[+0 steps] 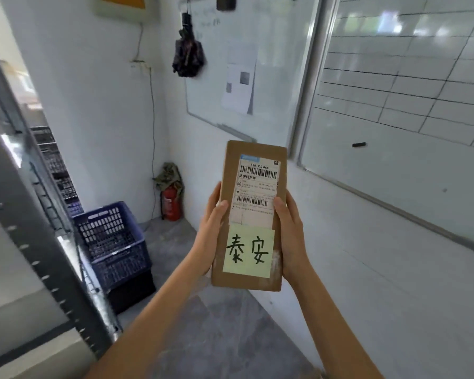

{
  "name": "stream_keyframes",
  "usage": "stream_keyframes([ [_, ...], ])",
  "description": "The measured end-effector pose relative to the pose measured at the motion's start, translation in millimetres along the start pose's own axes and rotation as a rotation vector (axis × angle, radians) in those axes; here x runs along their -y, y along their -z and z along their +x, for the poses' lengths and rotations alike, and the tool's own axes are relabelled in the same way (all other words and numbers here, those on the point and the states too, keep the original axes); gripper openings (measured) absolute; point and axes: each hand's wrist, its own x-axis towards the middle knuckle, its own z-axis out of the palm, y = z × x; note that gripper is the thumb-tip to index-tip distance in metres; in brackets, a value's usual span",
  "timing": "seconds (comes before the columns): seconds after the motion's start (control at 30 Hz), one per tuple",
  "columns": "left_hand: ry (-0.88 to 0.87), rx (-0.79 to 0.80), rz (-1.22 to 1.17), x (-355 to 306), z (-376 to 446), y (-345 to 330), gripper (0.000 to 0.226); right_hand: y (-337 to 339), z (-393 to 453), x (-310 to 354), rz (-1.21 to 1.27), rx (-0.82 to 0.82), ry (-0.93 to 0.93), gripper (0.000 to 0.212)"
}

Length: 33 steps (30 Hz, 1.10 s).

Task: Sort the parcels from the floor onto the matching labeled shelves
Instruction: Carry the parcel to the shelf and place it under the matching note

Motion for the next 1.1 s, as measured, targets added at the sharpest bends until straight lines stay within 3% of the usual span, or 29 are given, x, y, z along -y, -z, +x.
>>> stream_keyframes([
  [0.6,-0.152,-0.600,0.212,-64.4,-150.3,94.5,0.066,-124.0,-74.4,-26.1,0.158,0.630,-0.231,0.045],
  [0.77,-0.195,-0.727,0.262,-93.1,-208.2,139.4,0.059,-184.4,-120.4,-37.3,0.200,0.748,-0.284,0.045],
  [0.97,-0.216,-0.854,0.277,-119.7,-269.4,196.2,0.075,-252.0,-177.1,-50.8,0.150,0.870,-0.295,0.044],
  [1.1,-0.229,-0.895,0.289,-133.4,-301.7,231.8,0.073,-290.2,-210.4,-57.2,0.145,0.926,-0.294,0.042],
])
